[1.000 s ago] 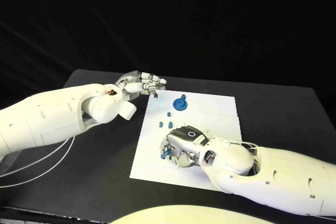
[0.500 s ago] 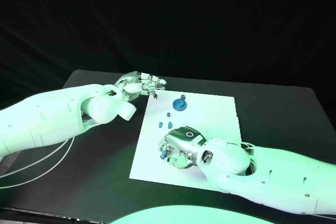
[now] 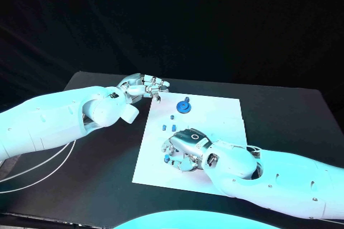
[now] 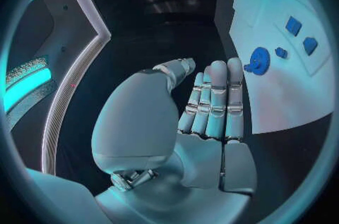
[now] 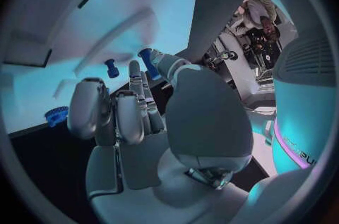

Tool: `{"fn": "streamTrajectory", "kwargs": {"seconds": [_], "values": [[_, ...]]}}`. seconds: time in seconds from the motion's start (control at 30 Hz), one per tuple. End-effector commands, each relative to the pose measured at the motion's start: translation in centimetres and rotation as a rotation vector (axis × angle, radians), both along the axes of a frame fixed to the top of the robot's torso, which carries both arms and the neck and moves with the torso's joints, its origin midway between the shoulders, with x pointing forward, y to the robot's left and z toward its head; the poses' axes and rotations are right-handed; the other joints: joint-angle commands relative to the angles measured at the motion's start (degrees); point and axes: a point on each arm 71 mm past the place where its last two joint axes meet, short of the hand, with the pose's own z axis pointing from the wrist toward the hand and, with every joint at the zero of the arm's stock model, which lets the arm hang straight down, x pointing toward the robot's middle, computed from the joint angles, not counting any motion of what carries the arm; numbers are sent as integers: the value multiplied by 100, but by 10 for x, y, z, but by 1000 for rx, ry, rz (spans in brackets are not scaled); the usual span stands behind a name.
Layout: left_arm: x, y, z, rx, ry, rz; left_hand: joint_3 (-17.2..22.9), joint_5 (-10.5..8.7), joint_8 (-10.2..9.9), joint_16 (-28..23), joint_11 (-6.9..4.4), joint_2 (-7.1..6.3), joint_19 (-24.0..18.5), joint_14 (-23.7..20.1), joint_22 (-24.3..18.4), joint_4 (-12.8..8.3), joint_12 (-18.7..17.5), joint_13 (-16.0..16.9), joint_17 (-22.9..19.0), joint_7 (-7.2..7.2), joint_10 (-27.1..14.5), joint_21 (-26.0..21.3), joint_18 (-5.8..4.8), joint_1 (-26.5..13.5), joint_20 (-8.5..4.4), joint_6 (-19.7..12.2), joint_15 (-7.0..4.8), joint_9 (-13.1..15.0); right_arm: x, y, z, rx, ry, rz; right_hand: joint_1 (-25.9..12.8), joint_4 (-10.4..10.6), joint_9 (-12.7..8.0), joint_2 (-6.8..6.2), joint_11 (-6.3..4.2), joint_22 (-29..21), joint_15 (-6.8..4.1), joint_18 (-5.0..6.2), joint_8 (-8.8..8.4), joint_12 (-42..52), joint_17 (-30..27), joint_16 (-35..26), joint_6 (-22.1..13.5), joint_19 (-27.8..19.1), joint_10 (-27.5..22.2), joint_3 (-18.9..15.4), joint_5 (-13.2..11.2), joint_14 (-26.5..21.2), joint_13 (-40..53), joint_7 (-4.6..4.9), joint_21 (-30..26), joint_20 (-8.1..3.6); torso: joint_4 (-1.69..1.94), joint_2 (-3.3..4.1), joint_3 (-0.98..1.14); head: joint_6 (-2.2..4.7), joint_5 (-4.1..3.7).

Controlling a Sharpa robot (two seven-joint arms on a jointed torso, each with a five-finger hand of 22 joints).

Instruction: Assemble the parts on the task board

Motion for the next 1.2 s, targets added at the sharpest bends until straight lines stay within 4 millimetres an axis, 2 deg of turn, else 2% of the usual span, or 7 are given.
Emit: {"fn": "streamTrajectory", "kwargs": {"seconds": [0.03, 0.17, 0.27, 0.53, 0.8, 1.13, 1.2], "values": [[-1, -2, 1, -8, 2, -21, 11, 7, 33, -10, 7, 27, 5, -53, -5, 24, 34, -5, -8, -3, -44, -34, 85, -19, 34, -23, 6, -4, 0, -3, 4, 53, -35, -13, 41, -25, -18, -7, 23, 782, 60, 35, -48, 50, -169, -103, -46, -64, -248, -160, 23, 64, -3, 17, -301, 46, 0, 0, 0, 12, -10], [-1, -2, 1, -7, 2, -20, 11, 7, 33, -10, 7, 27, 5, -53, -5, 24, 34, -5, -8, -3, -44, -34, 85, -19, 34, -23, 6, -4, 0, -9, 9, 104, -42, -19, 573, 241, -120, 371, 111, 566, 131, 116, -223, 447, -399, -237, -328, -158, -1012, -1950, 168, 17, 28, -82, -928, 128, 0, -1, 0, 24, -37], [-1, -1, 1, -7, 3, -20, 8, 7, 35, -10, 7, 27, 6, -54, -8, 31, 39, -6, -10, -3, -48, -39, 85, -25, 35, -25, 7, -4, 1, -16, 15, 141, -37, -24, 1153, 1080, -206, 345, 172, 499, 157, 137, -260, 795, -441, -249, -548, -153, -1422, -2987, 355, 11, 24, -169, -1113, 152, -4, -6, -2, 49, -63], [0, 0, -1, -4, 6, -16, 8, 7, 35, -10, 7, 27, 6, -54, -8, 31, 39, -6, -10, -3, -48, -39, 85, -25, 35, -25, 7, -4, 10, -47, 41, 249, 21, -78, 1139, 1063, -224, 369, 158, 505, 163, 133, -246, 950, -471, -262, -566, -127, -1488, -3174, 473, 2, 27, -101, -1087, 150, -11, -20, -2, 113, -158], [0, 2, -4, 1, 10, -12, 8, 7, 35, -10, 7, 27, 6, -54, -8, 31, 39, -6, -10, -3, -48, -39, 85, -25, 35, -25, 7, -4, 39, -111, 67, 375, 219, -298, 1289, 1038, -197, 676, 81, 581, 100, 99, 23, 1415, -374, -223, -36, -61, -566, -2641, 639, 41, 27, 153, -898, 96, -35, -55, -5, 193, -291], [-1, 2, -3, -9, -4, -3, 6, 7, 42, -8, 6, 32, 10, -55, -18, 47, 53, -7, -13, -4, -55, -52, 85, -34, 36, -28, 8, -3, 39, -190, 57, 201, 390, -561, 314, 1030, 34, 699, -286, 1041, -204, -100, 584, 2224, 503, 267, 317, 222, 855, -3059, 413, 238, 1085, -176, 457, -146, -69, -98, -11, 195, -737], [-2, 2, -3, -10, -5, -3, 6, 7, 42, -8, 6, 32, 10, -55, -18, 47, 53, -7, -13, -4, -55, -52, 85, -34, 36, -28, 8, -3, 33, -205, 53, 144, 412, -617, 108, 938, 440, 914, -425, 1178, -275, -195, 978, 4808, 933, 497, 162, 325, 817, -3477, 440, 319, 4156, -214, 1027, -200, -65, -101, -10, 194, -829]]}}
